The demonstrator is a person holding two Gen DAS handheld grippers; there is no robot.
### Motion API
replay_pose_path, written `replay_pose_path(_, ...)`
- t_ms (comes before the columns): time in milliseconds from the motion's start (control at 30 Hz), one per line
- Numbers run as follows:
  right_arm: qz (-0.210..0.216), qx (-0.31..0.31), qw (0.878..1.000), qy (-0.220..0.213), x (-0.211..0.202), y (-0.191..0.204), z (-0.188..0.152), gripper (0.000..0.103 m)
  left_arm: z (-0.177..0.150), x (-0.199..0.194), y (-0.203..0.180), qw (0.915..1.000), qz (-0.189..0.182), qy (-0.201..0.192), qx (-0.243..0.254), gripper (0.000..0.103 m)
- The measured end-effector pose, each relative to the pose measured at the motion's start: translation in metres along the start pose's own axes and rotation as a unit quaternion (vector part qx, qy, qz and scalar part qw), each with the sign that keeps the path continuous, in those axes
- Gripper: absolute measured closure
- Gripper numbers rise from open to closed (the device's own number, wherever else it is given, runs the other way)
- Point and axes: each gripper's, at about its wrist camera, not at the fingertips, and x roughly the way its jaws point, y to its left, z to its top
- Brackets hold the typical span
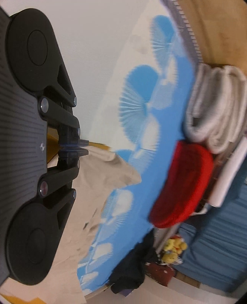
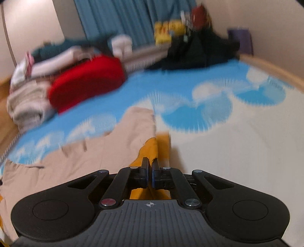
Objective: Fold large clothes
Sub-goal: 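Close both grippers on the yellow edge of the folded jacket, then pull the held yellow edge over the jacket and open both grippers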
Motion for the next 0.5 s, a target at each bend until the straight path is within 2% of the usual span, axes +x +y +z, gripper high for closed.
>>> replay_pose_path(100,-0.007,-0.021,0.999,-0.038,-0.003,0.009,0.006,0.101,0.005,0.004,-0.01,0.9996,0.014,-0.021,0.016,0.101)
replay_pose_path(167,-0.021,-0.026,0.999,-0.036,0.005,0.011,0.009,0.101,0.006,0.018,-0.015,0.9994,0.023,-0.003,0.025,0.101)
replay_pose_path(267,-0.062,-0.021,0.998,0.014,0.032,0.008,0.009,0.101,0.001,0.047,-0.021,0.9968,0.045,0.052,0.041,0.101)
replay_pose_path(333,-0.082,-0.031,0.995,0.05,0.051,0.011,0.005,0.101,-0.002,0.057,-0.021,0.9953,0.057,0.063,0.046,0.101)
replay_pose_path(400,-0.094,-0.046,0.993,0.059,0.061,0.016,0.004,0.101,0.005,0.056,-0.023,0.9971,0.051,0.038,0.041,0.102)
replay_pose_path(500,-0.091,-0.042,0.995,0.021,0.058,0.023,0.013,0.101,0.018,0.048,-0.029,0.998,0.037,-0.017,0.048,0.102)
